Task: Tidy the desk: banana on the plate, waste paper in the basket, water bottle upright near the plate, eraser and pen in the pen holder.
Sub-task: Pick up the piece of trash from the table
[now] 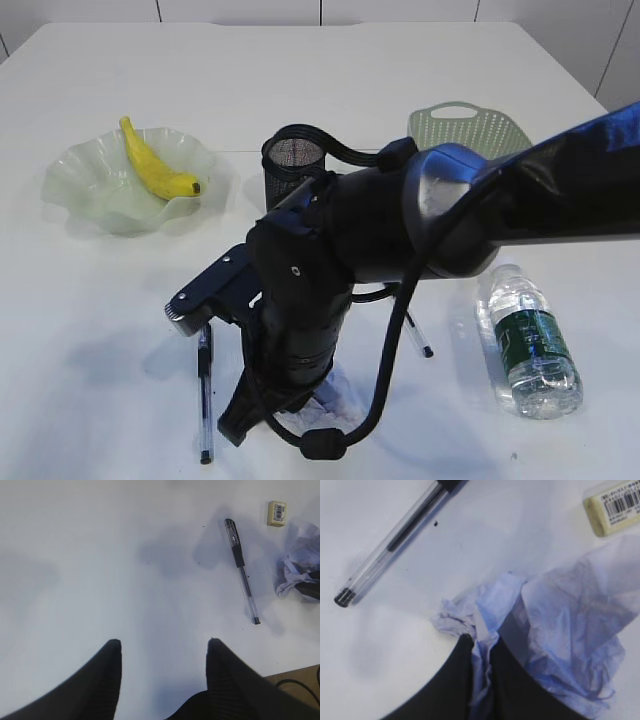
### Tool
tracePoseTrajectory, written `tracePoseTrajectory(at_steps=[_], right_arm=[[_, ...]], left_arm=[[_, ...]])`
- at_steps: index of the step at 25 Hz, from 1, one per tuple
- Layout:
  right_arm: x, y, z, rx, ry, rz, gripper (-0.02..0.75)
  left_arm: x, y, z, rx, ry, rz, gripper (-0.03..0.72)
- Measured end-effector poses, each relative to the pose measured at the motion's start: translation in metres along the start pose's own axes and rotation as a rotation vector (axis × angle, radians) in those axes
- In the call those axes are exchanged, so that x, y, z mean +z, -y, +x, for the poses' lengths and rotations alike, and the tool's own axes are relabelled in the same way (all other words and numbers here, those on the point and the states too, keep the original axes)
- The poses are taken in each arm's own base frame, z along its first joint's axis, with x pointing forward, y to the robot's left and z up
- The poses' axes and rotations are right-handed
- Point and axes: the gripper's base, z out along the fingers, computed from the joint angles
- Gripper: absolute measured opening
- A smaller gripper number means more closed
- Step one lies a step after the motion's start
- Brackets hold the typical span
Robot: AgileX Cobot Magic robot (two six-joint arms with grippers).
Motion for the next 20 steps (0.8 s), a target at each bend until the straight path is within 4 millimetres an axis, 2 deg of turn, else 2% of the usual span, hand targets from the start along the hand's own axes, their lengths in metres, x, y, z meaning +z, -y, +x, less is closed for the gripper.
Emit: tracePoseTrajectory(at_steps=[7, 10, 13, 20], right_arm=[[0.000, 0.000, 0.006, 0.008, -0.070, -0.003, 0.052], [-0.010, 0.000, 0.008, 0.011, -0.076, -0.002, 0.052], [-0.031, 0.000, 0.007, 0.016, -0.037, 0.000, 0.053], [-0.095, 0.002, 0.008, 0.025, 0.111, 0.008, 0.053]], left_arm=[[0.000, 0.000, 0.000, 0.000, 0.000, 0.000, 0.380], [0.000, 0.000, 0.000, 0.000, 0.000, 0.000, 0.380], [0.000, 0.000, 0.000, 0.001, 0.000, -0.002, 0.380], [0.000, 0.000, 0.000, 0.001, 0.004, -0.002, 0.380]])
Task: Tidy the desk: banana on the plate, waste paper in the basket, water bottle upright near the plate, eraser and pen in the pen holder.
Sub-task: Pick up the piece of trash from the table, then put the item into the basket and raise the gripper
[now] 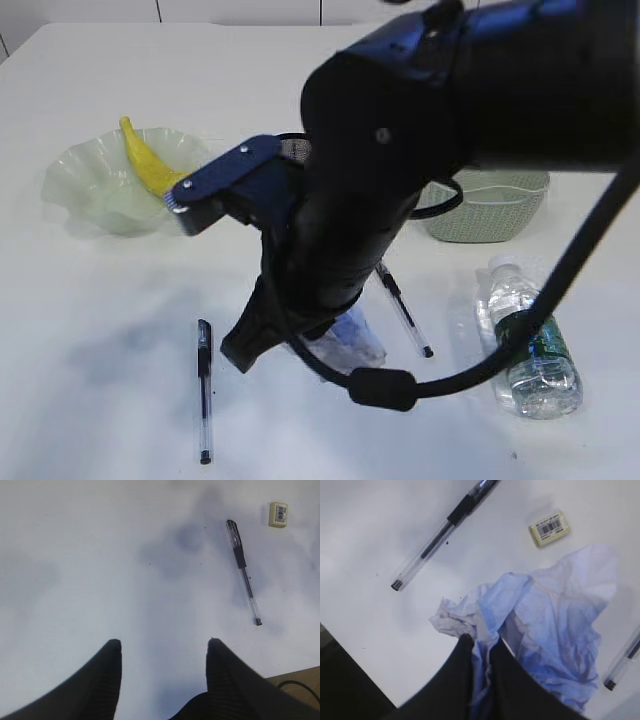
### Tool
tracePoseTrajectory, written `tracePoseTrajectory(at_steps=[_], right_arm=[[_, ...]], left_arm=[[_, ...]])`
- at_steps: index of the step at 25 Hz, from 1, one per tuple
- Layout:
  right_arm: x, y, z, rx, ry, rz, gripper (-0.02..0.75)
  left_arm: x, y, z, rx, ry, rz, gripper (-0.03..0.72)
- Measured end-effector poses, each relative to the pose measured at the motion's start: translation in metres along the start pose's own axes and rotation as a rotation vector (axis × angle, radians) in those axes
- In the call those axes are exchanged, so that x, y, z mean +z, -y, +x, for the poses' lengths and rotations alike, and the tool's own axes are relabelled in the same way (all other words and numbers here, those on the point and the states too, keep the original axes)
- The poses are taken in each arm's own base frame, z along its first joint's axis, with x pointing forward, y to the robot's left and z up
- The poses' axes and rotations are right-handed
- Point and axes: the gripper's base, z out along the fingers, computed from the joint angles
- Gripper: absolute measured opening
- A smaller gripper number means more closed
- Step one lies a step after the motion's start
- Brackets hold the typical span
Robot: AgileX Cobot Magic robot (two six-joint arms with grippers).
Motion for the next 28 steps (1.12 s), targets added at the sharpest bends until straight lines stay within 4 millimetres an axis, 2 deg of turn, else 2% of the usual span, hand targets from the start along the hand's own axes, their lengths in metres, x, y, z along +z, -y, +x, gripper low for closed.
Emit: tracePoseTrajectory(at_steps=[2, 5, 14, 19, 25, 28], right_arm=[[-0.015, 0.005, 0.000, 0.011, 0.039, 0.007, 0.053], [-0.028, 0.022, 0.002, 0.055, 0.069, 0.027, 0.053], [-0.042, 0.112, 0.021, 0.282, 0.101, 0.136, 0.053], [-0.048, 0.151, 0.028, 0.378, 0.176, 0.194, 0.053], [-0.077, 0.196, 0.027, 0.459, 0.322, 0.292, 0.053], [-0.085, 0.221, 0.025, 0.509, 0.364, 0.330, 0.053]], left_arm=[[0.000, 0.000, 0.000, 0.001, 0.000, -0.001, 0.380], [0.000, 0.000, 0.000, 0.002, 0.001, -0.004, 0.380], [0.000, -0.003, 0.000, 0.018, -0.001, -0.031, 0.380], [0.000, -0.003, 0.000, 0.019, 0.001, -0.032, 0.380], [0.000, -0.003, -0.001, 0.021, 0.014, -0.035, 0.380], [0.000, -0.003, -0.002, 0.021, 0.017, -0.036, 0.380]])
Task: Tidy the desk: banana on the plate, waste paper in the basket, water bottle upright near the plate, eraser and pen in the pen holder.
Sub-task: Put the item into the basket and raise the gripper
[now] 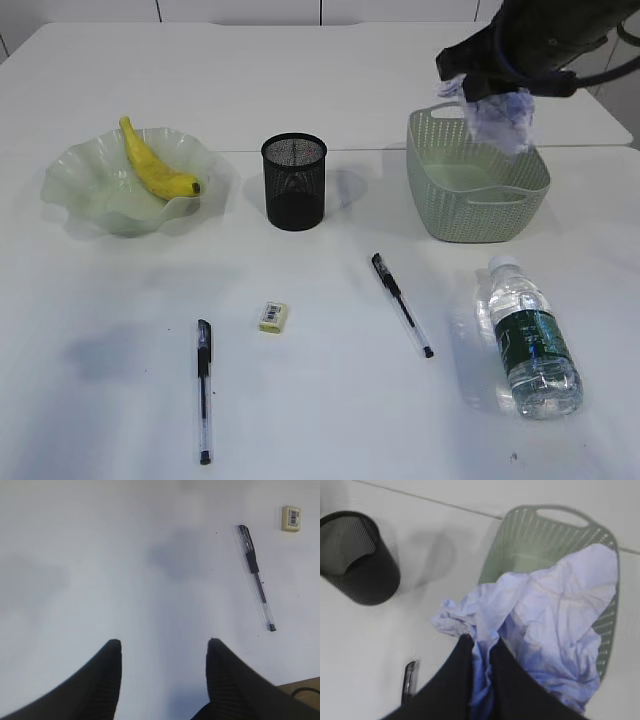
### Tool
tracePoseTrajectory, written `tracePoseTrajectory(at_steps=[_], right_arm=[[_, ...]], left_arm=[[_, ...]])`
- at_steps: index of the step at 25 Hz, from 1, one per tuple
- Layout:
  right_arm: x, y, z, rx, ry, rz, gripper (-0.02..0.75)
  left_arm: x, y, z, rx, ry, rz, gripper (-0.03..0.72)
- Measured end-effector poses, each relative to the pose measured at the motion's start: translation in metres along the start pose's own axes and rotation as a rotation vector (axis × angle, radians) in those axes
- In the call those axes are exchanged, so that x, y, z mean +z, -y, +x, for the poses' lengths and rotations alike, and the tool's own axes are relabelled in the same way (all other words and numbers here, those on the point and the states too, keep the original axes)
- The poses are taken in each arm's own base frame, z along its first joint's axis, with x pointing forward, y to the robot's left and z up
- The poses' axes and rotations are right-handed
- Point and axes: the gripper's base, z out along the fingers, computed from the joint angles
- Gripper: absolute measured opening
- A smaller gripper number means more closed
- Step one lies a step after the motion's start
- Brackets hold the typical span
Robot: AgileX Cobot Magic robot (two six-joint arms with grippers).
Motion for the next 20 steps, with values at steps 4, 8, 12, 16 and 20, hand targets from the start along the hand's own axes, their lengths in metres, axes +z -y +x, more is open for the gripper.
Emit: tracePoseTrajectory(at_steps=[4, 8, 12, 16, 20], right_arm=[[0.016, 0.016, -0.014, 0.032, 0.017, 0.031, 0.053], [0.037, 0.021, -0.024, 0.038, 0.019, 0.044, 0.053], [0.064, 0.022, -0.024, 0.039, -0.002, 0.046, 0.053], [0.088, 0.023, -0.021, 0.039, -0.013, 0.055, 0.053], [0.105, 0.031, -0.016, 0.074, -0.026, 0.069, 0.053]], left_arm=[[0.000, 0.000, 0.000, 0.000, 0.002, 0.000, 0.380], [0.000, 0.000, 0.000, 0.000, 0.002, 0.000, 0.380], [0.000, 0.000, 0.000, 0.000, 0.002, 0.000, 0.380], [0.000, 0.000, 0.000, 0.000, 0.004, 0.000, 0.380], [0.000, 0.000, 0.000, 0.002, 0.004, -0.003, 0.380]])
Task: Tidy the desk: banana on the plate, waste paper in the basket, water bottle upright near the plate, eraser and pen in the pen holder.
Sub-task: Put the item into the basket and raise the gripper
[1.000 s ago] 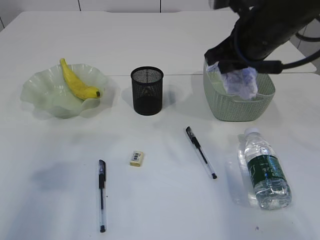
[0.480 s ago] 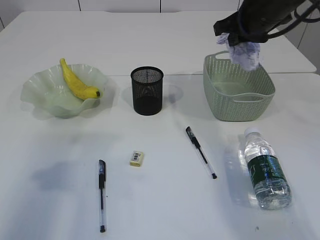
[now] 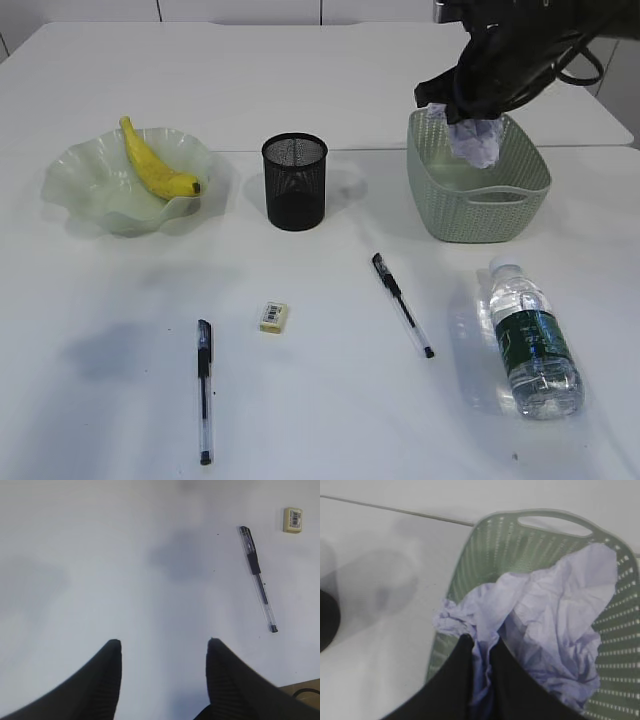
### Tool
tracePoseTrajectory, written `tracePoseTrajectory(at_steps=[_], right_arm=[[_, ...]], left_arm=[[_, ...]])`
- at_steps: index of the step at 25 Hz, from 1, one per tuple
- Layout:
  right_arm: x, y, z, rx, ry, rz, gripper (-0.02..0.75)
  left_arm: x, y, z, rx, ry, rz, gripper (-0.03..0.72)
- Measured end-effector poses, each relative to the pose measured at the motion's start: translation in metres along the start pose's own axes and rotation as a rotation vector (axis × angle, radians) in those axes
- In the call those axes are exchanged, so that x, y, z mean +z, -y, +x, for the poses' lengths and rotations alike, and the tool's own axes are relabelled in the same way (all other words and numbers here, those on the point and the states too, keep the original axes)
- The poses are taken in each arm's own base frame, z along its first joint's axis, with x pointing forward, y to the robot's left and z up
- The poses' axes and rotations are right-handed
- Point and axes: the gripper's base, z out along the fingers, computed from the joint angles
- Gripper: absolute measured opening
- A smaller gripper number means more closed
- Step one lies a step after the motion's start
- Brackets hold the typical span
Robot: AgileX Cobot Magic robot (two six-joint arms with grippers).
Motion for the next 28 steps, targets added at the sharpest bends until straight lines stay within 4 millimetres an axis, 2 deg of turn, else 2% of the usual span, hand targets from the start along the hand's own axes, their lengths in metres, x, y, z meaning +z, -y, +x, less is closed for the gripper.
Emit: tracePoseTrajectory(at_steps=[4, 13, 23, 28], right_arm=[[0.012, 0.012, 0.004, 0.027, -0.013, 0.018, 0.053], [0.026, 0.014, 0.007, 0.032, 0.015, 0.019, 0.070], [0.044, 0.013, 0.017, 0.056, -0.022, 0.018, 0.178], [0.045, 0.013, 0.017, 0.071, -0.023, 0.018, 0.293]], left_arm=[[0.000, 0.000, 0.000, 0.000, 0.002, 0.000, 0.380], [0.000, 0.000, -0.002, 0.000, 0.023, -0.002, 0.380], [0.000, 0.000, -0.002, 0.000, 0.023, -0.002, 0.380], [0.000, 0.000, -0.002, 0.000, 0.023, -0.002, 0.380]])
